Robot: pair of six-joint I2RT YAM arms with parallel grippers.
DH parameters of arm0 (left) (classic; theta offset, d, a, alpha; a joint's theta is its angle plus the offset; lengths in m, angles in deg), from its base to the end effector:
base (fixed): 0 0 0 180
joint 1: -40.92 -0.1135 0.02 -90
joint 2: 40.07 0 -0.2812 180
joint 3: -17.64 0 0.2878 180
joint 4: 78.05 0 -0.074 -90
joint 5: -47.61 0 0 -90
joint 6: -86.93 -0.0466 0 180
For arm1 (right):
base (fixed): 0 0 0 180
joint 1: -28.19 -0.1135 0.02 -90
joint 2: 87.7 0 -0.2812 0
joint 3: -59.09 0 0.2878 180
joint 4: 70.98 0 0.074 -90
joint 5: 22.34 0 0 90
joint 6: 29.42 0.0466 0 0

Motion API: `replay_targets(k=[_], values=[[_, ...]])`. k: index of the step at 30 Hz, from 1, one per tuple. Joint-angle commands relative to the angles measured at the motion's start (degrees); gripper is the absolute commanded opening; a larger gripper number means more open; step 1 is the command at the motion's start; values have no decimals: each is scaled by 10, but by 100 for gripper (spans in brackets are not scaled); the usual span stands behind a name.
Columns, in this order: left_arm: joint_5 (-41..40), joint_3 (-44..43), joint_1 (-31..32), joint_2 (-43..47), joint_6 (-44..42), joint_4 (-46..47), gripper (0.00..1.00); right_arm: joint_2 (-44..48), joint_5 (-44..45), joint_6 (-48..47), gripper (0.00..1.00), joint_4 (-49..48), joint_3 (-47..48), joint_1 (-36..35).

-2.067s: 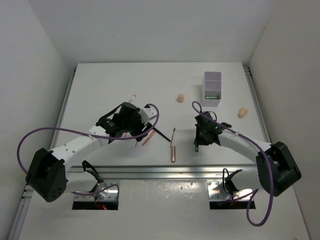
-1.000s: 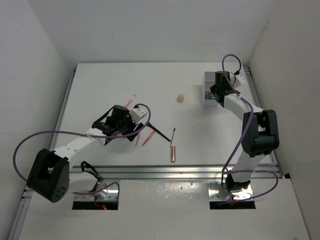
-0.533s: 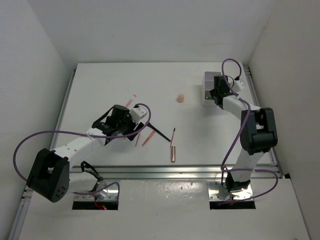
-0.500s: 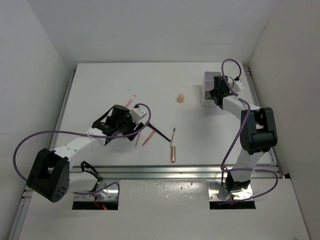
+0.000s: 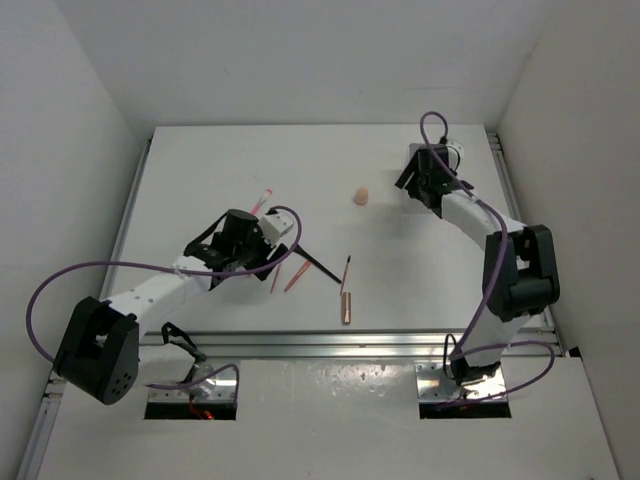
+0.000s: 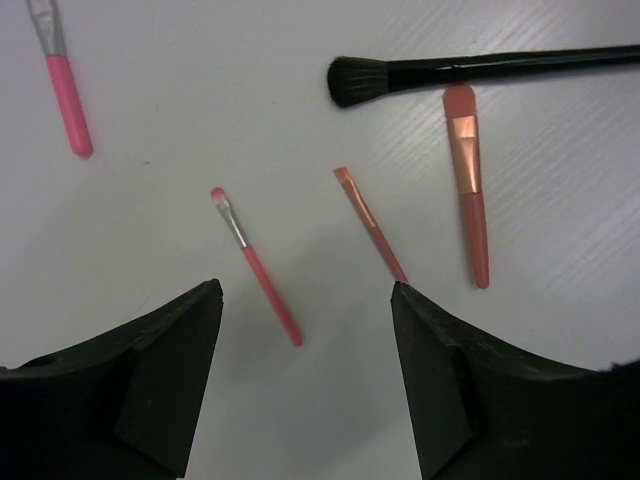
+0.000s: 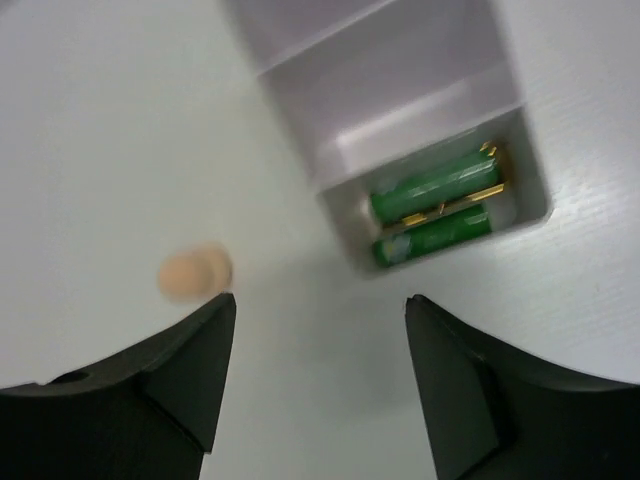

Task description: Organize the makeup

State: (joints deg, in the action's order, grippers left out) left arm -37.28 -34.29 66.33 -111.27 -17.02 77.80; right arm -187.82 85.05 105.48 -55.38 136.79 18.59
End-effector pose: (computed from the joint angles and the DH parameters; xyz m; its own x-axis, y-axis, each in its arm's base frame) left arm 0.2588 -0.1275 0.2020 -0.4854 0.4964 -0.7197 0.6212 0.7751 0.1157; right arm 0.4251 0.0578 0.2076 -0.3786 0.6191 -0.6880 0.4804 0.7668 0.4257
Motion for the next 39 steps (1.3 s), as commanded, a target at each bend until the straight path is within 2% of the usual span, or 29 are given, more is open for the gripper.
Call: replay_targets(k=[1,3,4,9,14,19,23,27,34,39], values=[[-71,-13,-5,5,41,39,74,54,-92,-164,71,201,60,-85],[-117,2,-5,11,83,58,75,74,-103,-172,74,251,48,-117],[-156,2,-5,11,95,58,77,79,-119,-170,79,271,9,-151],[-208,18,-5,36,126,64,79,134,-138,-111,77,278,-74,-268],[-231,44,-5,62,126,76,80,115,-140,-95,72,290,-85,-346],[-239,44,-5,85,116,76,80,90,-135,-73,70,297,-97,-372],[-239,54,-5,97,116,76,80,88,-136,-61,60,249,-149,-372],[-234,60,-5,108,116,70,80,63,-148,-68,53,237,-143,-371],[-234,65,-5,125,116,65,80,37,-166,-58,51,220,-142,-372],[-234,70,-5,125,116,65,80,49,-131,-58,47,238,-153,-372]])
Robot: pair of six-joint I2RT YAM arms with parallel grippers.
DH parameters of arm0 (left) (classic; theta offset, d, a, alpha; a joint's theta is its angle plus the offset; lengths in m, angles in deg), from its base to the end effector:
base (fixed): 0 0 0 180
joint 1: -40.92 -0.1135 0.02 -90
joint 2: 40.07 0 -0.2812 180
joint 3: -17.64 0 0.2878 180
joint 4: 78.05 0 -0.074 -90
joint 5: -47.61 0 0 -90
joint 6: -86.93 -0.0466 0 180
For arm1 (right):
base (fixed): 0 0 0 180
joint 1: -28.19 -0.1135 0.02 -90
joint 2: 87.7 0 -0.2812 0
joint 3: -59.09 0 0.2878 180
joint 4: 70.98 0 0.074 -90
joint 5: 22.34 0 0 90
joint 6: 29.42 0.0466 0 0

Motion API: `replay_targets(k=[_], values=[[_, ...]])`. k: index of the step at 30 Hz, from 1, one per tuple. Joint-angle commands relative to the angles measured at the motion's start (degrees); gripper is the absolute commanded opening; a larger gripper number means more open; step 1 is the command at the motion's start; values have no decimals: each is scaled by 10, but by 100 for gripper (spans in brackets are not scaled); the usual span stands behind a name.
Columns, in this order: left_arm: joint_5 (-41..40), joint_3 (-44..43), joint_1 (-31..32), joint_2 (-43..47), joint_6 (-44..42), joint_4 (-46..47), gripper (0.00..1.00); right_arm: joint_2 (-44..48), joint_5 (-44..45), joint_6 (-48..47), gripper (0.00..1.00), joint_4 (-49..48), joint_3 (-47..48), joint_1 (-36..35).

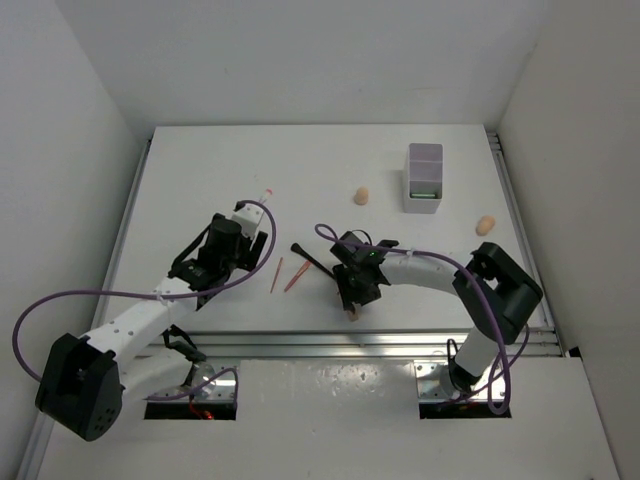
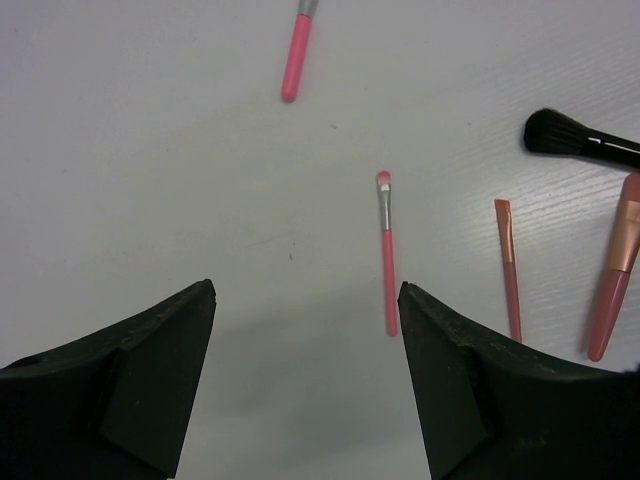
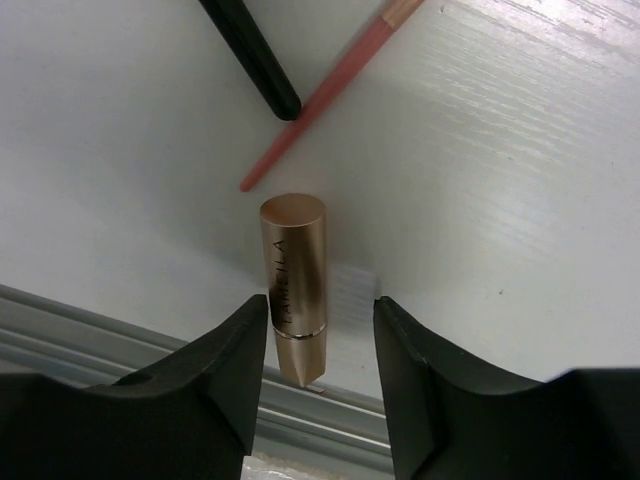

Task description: Organize the makeup

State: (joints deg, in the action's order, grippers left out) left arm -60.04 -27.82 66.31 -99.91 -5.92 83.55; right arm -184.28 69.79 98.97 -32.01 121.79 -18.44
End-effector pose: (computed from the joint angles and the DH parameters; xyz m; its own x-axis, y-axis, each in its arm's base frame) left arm 0.2383 -0.0975 0.2211 -0.4796 0.2801 -0.8316 0.2024 0.9574 0.2058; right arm 0.2256 0.2363 0.1172 -0.9608 -0.1133 -0.2532 -0.1560 0.9755 0.1553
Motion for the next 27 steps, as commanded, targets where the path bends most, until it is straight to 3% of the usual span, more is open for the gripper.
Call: replay_targets(k=[1,3,6,12,16,21,27], values=[[-6,6,-5,11,5,7,80,16,20,5,46,-1,-3,-1],[-6,6,-5,11,5,7,80,11,16,-9,42,-3,-7,0],[-6,6,-5,11,5,7,80,2,18,-24,24,5,-15,3],[-1,11,-5,11,0,7,80,56,14,-48,0,9,-58,27],[10,11,-5,6,-6,7,80,115,-3,-131,0,19,-58,78],[33,-1,-16,-17,-12,13,80,172,-7,-357,0,45,30,175],[70,-41,-35,-62,-22,13,80,126,-104,-603,0,-31,121,320]])
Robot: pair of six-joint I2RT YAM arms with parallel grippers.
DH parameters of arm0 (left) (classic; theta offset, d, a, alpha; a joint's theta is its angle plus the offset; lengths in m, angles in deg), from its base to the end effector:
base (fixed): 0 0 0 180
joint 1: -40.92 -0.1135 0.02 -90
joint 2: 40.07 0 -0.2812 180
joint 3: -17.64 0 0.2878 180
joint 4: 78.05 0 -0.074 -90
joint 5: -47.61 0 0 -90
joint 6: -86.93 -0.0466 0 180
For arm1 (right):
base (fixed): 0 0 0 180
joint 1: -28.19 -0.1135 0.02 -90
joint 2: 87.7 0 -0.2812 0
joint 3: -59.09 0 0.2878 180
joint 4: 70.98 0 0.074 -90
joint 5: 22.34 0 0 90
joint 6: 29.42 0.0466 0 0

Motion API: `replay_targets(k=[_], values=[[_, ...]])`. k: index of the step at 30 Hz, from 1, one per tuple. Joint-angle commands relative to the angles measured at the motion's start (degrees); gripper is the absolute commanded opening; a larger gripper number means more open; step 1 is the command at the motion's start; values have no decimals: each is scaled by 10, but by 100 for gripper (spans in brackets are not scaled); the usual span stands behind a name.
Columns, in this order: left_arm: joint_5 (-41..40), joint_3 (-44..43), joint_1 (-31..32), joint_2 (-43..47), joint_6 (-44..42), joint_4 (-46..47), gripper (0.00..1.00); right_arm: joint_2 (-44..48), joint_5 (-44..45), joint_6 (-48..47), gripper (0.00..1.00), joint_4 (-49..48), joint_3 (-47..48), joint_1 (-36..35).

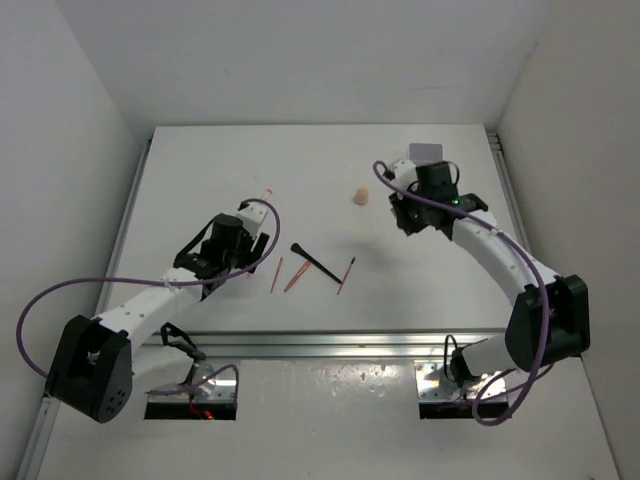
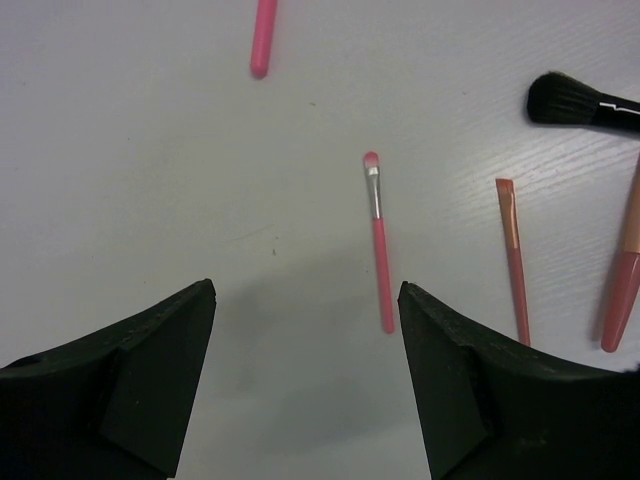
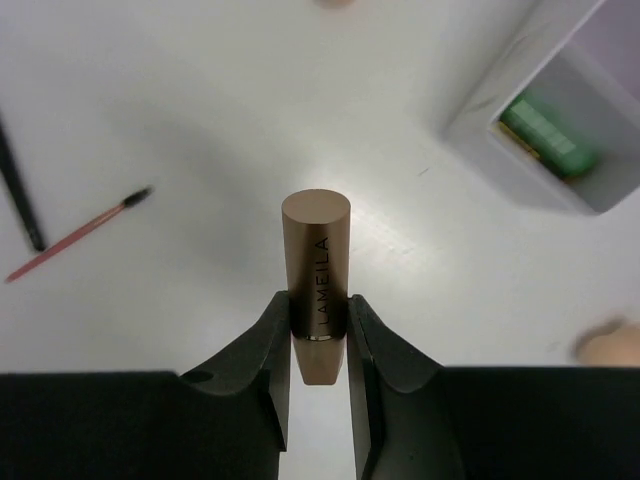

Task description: Organize the makeup

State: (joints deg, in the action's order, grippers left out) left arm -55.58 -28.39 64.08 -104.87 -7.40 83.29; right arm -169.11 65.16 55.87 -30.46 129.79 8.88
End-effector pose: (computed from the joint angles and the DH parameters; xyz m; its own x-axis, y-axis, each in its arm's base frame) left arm 0.2502 -0.0955 0.2028 -0.5409 0.3113 -0.7814 0.2579 0.9456 0.1982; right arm 0.3167 0.1131 0.2441 -0.7041 -0.3336 -0.6269 -0.4154 0.9095 -0.0175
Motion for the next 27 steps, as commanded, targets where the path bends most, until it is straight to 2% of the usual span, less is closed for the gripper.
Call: replay_targets(k=[1,4,8,12,14,27], values=[[26,-41,-20,-18,-13,15,80,-39,-91,-189,0,-52,52,58],[40,-64,-35,-41,-19,15,80,-108,-136,-280,0,-41,113,116],[45,-90,-53,-68,-24,9,80,-179,-143,-382,0,-27,185,131],[45,-103,-58,-88,-30,9,80,-205,-146,-418,0,-87,195,143],[45,-103,-58,-93,-30,9,80,-222,-128,-466,0,-86,201,147],[45,-114,-69,-118,-35,4,80,-289,-68,-576,0,-89,242,160]])
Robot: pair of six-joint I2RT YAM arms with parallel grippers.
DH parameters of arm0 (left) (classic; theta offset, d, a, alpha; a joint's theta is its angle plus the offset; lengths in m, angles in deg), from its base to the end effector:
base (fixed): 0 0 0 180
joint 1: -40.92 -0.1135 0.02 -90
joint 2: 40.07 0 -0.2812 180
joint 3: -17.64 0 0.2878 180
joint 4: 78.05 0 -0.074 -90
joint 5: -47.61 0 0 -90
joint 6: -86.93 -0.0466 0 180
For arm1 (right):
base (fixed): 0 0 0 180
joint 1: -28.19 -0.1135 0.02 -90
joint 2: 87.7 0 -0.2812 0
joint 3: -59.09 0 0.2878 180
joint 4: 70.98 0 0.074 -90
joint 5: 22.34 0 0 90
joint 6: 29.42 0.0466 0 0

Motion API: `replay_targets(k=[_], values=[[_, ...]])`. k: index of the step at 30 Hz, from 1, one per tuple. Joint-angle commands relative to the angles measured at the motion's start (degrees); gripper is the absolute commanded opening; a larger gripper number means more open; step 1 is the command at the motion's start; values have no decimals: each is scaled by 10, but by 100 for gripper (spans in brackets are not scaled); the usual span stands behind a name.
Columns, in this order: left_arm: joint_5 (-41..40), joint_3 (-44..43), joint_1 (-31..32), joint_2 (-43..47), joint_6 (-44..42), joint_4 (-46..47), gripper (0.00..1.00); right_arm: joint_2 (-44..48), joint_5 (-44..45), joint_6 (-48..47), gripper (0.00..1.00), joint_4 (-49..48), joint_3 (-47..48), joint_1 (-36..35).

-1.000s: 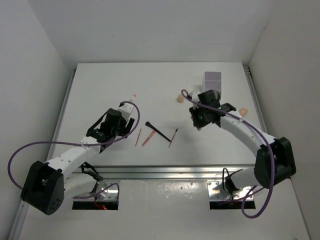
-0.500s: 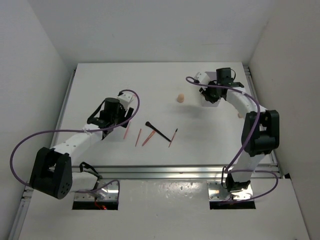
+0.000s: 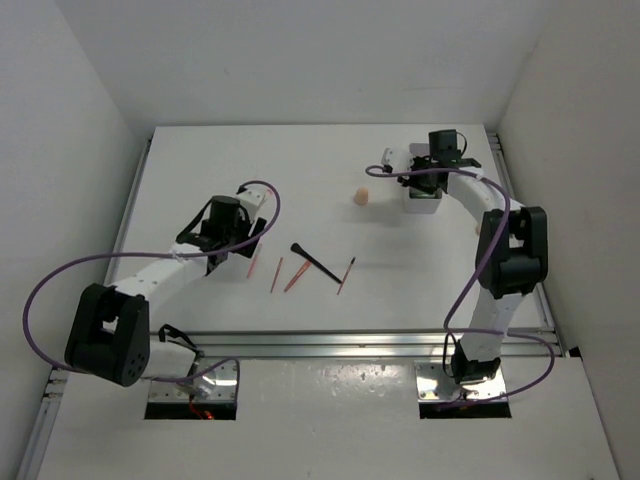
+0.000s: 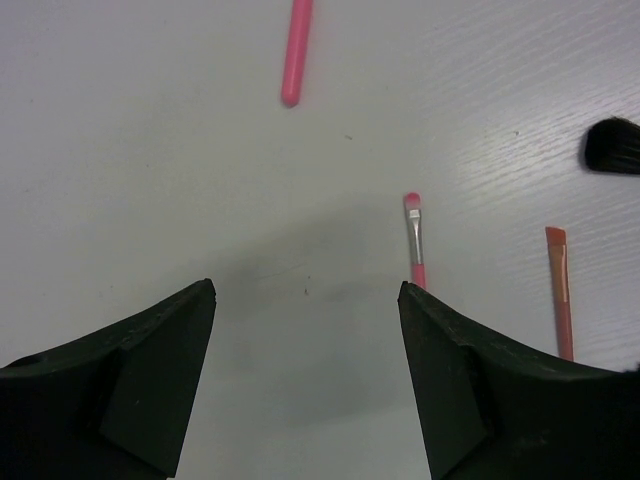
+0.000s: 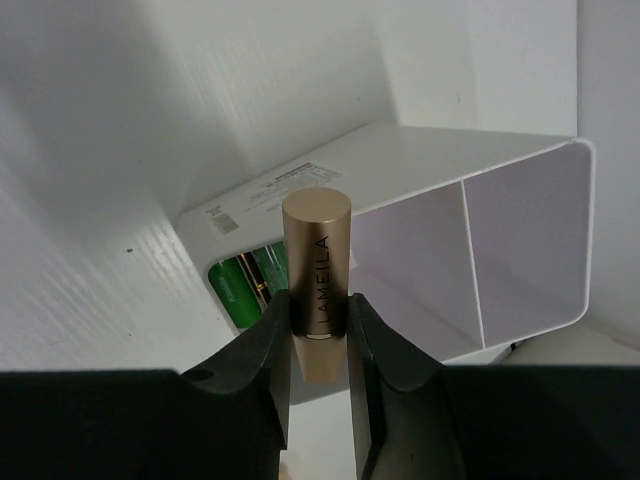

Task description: Organize the makeup

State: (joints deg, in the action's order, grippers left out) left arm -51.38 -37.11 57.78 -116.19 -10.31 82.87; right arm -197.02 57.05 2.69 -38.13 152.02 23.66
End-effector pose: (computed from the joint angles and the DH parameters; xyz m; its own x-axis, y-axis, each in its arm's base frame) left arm 0.3006 -0.0835 0.2037 -0.5942 0.3101 -0.7421 0.2495 0.9482 0.1965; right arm 0.4652 0.0455 0.2069 -0.2341 -0.8537 -0.4652 -0.7445 0.4651 -0.4789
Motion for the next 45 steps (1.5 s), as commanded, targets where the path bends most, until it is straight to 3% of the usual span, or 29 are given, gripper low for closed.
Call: replay_targets(k=[1,7,10,11,13,14,17,25,29,33,36,38,45], values=[[3,-32,-11,-4,-6,8,80,-10,12,-43,0,-11,17,15],[3,-42,-17,-16,-6,8,80,-7,-1,-32,2,-10,-2,31],[8,-42,-17,-22,-6,8,80,-5,3,-21,10,-13,-8,34],[8,-47,-17,-22,-6,8,80,-4,2,-14,19,-17,-7,32],[8,-47,-23,-27,-11,8,80,4,-6,-6,27,-16,-9,32],[13,-47,-23,-27,-11,8,81,4,-7,0,37,-15,-13,33],[20,-53,-28,-32,-11,8,81,12,-1,7,48,-24,-21,34],[63,-97,-39,-75,-11,8,81,24,10,48,55,-46,-22,33],[122,-165,-57,-127,-10,-35,79,59,11,148,67,-88,-31,33],[183,-319,-64,-224,-12,-116,72,116,-14,269,80,-100,-58,29],[171,-420,-58,-316,-25,-172,72,146,-16,324,81,-93,-73,22],[152,-481,-58,-383,-32,-190,66,166,-12,346,81,-88,-90,13],[108,-539,-58,-461,-52,-210,63,223,-4,379,81,-86,-134,0]])
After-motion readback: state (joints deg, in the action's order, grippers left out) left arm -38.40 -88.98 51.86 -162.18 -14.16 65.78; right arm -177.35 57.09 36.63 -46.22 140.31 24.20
